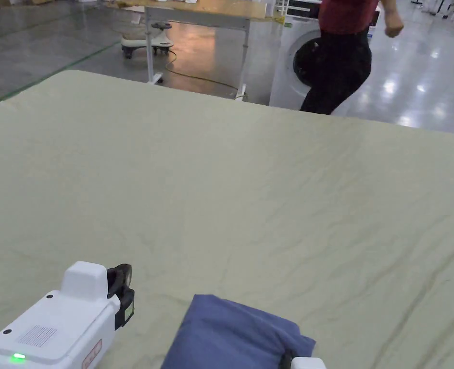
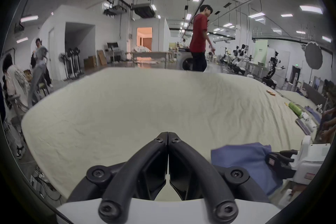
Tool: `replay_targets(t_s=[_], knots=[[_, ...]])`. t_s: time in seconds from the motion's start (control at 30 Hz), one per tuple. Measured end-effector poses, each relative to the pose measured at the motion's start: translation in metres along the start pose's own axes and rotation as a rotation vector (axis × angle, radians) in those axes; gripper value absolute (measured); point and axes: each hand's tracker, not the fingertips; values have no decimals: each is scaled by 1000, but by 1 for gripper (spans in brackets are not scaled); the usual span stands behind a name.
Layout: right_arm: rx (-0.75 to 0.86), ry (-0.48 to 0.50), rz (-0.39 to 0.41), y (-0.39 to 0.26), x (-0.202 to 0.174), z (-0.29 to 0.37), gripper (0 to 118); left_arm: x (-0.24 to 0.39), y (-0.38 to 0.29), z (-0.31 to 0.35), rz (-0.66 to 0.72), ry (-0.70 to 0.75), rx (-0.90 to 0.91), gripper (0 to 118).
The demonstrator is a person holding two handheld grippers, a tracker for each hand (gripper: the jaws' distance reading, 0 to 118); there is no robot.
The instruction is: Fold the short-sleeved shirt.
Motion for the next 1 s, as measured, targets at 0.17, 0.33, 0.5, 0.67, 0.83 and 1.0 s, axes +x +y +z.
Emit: replay_targets(t_s=[0.17,0.33,0.5,0.67,0.83,1.0], knots=[[2,4,10,-1,2,0,0,-21,-1,-23,142,-211,-247,1],[0,18,15,1,4,3,0,-39,-11,-60,307,-475,-418,25],[1,32,1,2,7,5,0,-57,-29,-100,477,-680,-481,85],[1,47,-2,2,11,5,0,-50,-41,-127,528,-800,-625,85],[3,64,-7,1,15,6,0,-40,-55,-147,602,-923,-679,81],[3,66,0,2,14,5,0,-29,-65,-165,623,-938,-716,58]])
